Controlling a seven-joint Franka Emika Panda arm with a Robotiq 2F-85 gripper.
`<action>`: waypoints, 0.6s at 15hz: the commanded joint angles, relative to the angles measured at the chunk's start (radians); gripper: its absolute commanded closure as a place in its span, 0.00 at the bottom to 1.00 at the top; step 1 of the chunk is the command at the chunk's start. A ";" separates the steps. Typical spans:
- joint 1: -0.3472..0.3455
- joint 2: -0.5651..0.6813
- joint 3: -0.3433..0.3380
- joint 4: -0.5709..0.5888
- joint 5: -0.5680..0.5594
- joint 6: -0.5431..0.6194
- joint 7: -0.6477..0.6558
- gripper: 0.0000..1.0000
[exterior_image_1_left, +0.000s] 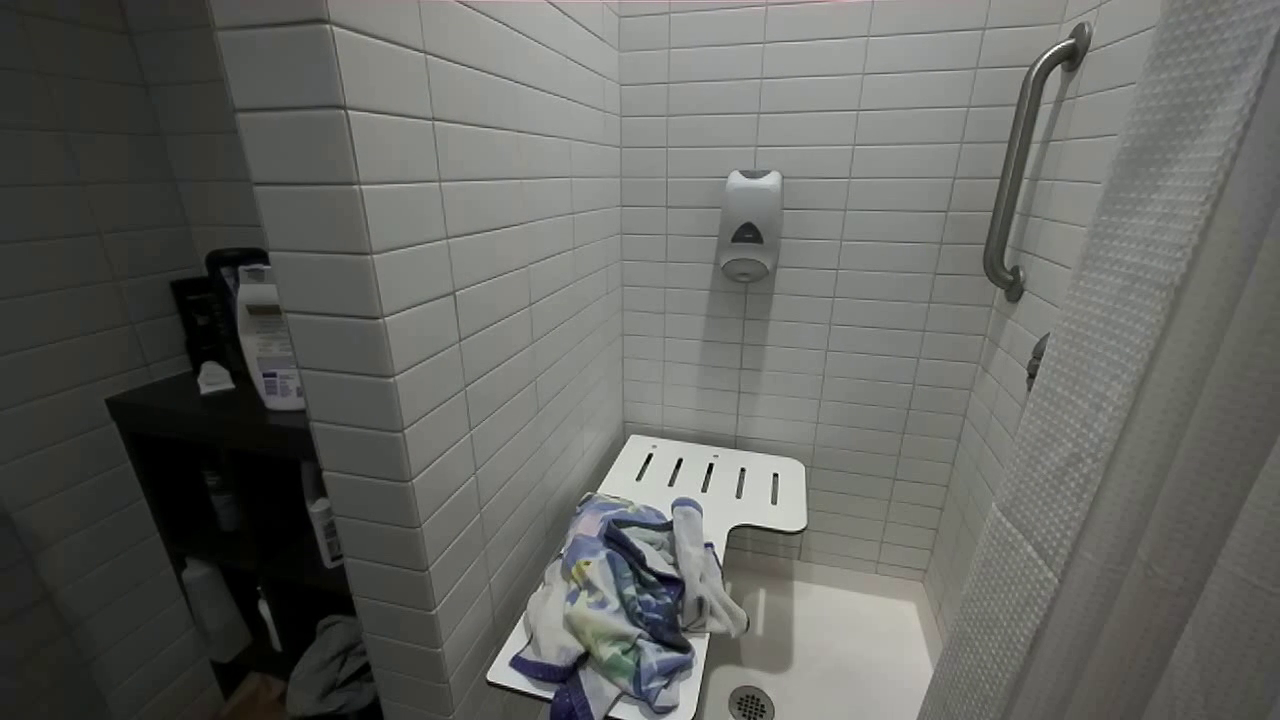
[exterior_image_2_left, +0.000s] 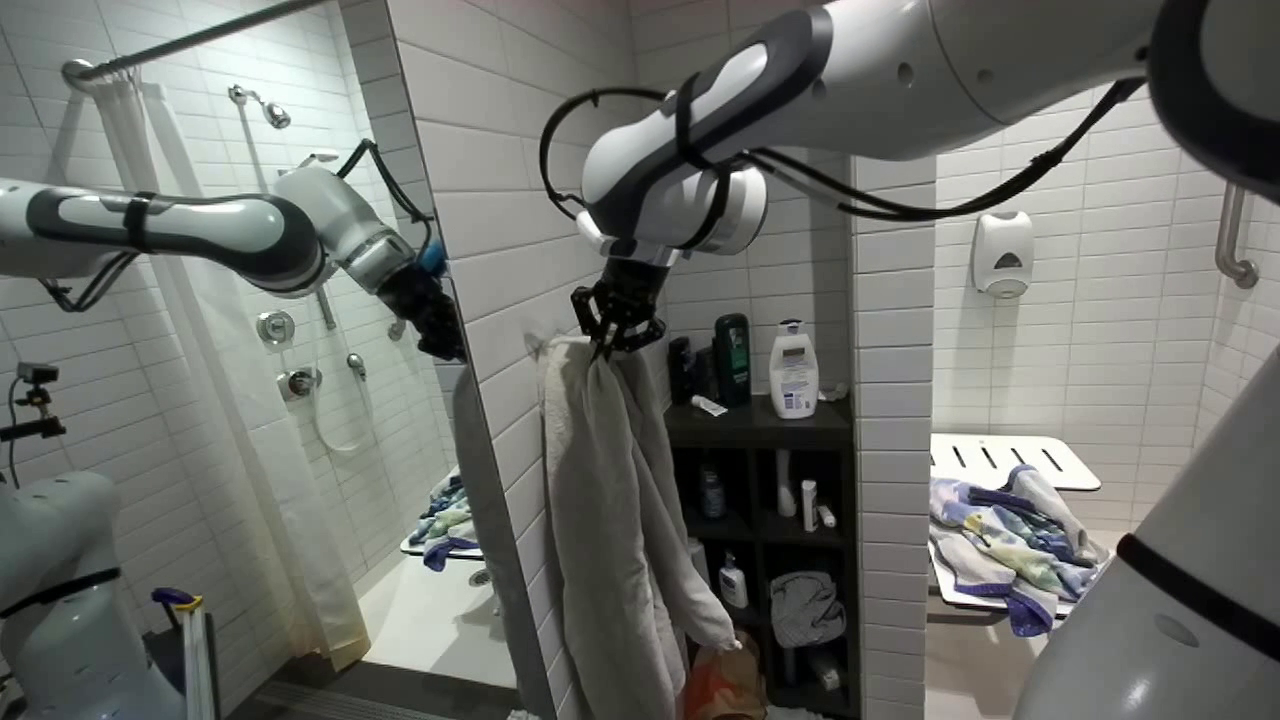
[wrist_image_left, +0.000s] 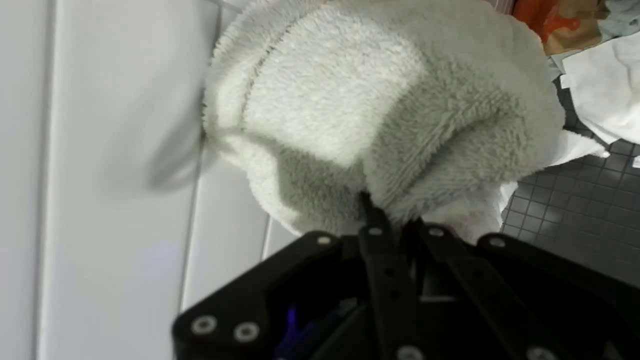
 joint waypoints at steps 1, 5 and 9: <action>-0.016 -0.011 0.001 0.017 0.062 -0.049 -0.035 0.98; -0.037 -0.023 0.024 0.013 0.039 -0.067 0.008 0.98; -0.049 -0.018 0.038 0.025 0.028 -0.071 0.019 0.98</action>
